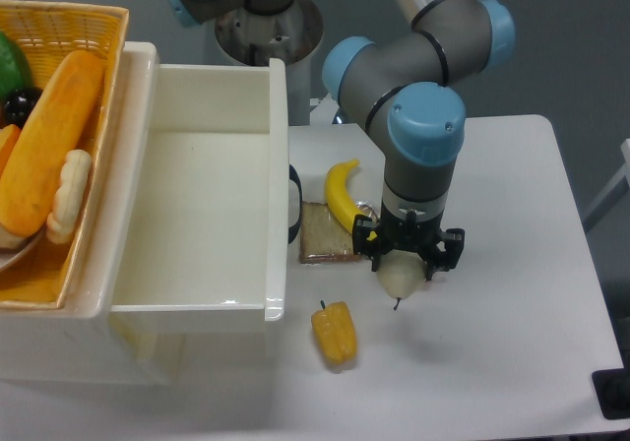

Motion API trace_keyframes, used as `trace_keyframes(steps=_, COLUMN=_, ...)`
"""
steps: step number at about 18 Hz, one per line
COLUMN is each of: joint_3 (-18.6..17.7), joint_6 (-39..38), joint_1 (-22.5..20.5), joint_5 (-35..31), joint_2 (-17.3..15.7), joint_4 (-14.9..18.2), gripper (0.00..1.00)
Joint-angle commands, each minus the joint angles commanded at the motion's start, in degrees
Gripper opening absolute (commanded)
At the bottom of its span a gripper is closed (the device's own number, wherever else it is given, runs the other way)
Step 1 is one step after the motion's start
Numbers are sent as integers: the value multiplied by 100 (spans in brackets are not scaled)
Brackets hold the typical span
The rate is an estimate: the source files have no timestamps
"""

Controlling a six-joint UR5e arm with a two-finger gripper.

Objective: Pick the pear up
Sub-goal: 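Lift the grasped pear up off the table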

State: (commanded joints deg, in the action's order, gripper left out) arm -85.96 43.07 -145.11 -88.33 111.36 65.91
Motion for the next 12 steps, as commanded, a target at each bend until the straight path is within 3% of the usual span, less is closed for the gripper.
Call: trace_keyframes(steps=12, joint_3=-88, joint_6=299, joint_1=-61, joint_5=53, joint_2=-123, joint_4=18, gripper=53)
